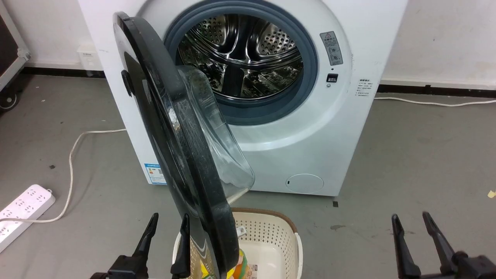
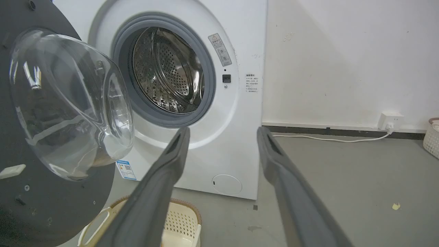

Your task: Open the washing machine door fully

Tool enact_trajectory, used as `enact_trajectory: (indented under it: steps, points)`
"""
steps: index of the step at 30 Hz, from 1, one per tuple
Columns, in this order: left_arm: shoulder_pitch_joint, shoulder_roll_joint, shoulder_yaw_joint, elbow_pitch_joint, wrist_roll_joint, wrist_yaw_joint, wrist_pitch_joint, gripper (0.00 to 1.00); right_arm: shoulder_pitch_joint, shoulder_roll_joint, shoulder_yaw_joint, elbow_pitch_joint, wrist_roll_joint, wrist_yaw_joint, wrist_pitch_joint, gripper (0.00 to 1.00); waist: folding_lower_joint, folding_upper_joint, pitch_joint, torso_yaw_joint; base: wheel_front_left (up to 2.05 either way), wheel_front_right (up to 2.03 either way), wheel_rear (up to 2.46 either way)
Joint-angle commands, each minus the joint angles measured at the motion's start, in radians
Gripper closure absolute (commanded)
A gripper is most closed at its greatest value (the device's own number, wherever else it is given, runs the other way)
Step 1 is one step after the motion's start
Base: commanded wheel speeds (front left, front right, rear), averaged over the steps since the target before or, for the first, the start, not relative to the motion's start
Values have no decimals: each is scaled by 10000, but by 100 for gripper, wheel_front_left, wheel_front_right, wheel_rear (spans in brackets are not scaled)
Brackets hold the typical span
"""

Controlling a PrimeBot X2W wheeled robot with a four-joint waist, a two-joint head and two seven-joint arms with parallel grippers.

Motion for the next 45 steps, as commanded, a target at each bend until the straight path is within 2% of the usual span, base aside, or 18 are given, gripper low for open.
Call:
enact_trajectory:
  steps: [1, 5, 6, 7, 10, 13, 20, 27, 33, 35, 36, 45]
  points:
    - [69, 14, 13, -4, -49, -35, -55, 0, 205, 136, -74, 37, -88, 10, -43, 0, 0, 0, 3, -21, 0, 0, 0]
    - [72, 14, -6, 51, -32, -85, -55, 0, 285, 253, 0, 164, -186, 10, -44, 0, 0, 0, 11, -71, 0, 0, 0]
    - [65, 14, -14, 76, -8, -124, -55, 54, 285, 264, 2, 202, -188, 10, -44, 0, 0, 0, 7, -76, 0, 0, 0]
    - [53, 14, -17, 88, 24, -159, -55, 100, 281, 272, -10, 241, -177, 10, -44, 0, 0, 0, 4, -79, 0, 0, 0]
    - [10, 14, 60, -31, 27, -185, -55, 100, 240, 284, -87, 342, -69, 10, -44, 0, 0, 0, -12, -82, 0, 0, 0]
    - [-117, 14, 435, -585, -298, 18, -55, 100, 161, 287, -210, 404, 226, 10, -44, 0, 0, 0, -18, -95, 0, 0, 0]
    - [-871, 14, 969, -2882, -475, 507, -55, 100, 25, 289, -312, 504, 613, 10, -45, 0, 0, 0, -62, -82, 0, 0, 0]
    - [-1857, 14, 336, -4845, -234, 705, -55, 100, 1, 289, -234, 550, 781, 10, -45, 0, 0, 0, -144, -102, 0, 0, 0]
    - [-1612, 26, -944, -4530, 30, 142, 116, 100, -39, 290, -178, 586, 874, 10, -45, 0, 0, 0, -200, -217, 0, 0, 0]
    - [-1498, 25, -1161, -4447, -13, 73, 287, 100, -45, 290, -180, 586, 891, 10, -45, 0, 0, 0, -201, -229, 0, 0, 0]
    - [-1242, 25, -1596, -4163, -173, -91, 710, 100, -45, 290, -212, 589, 927, 10, -45, 0, 0, 0, -191, -230, 0, 0, 0]
    - [-565, 61, -2769, -2438, -883, -531, 2356, 100, -75, 290, -254, 711, 1010, 10, -45, 0, 0, 0, -168, -173, 0, 0, 0]
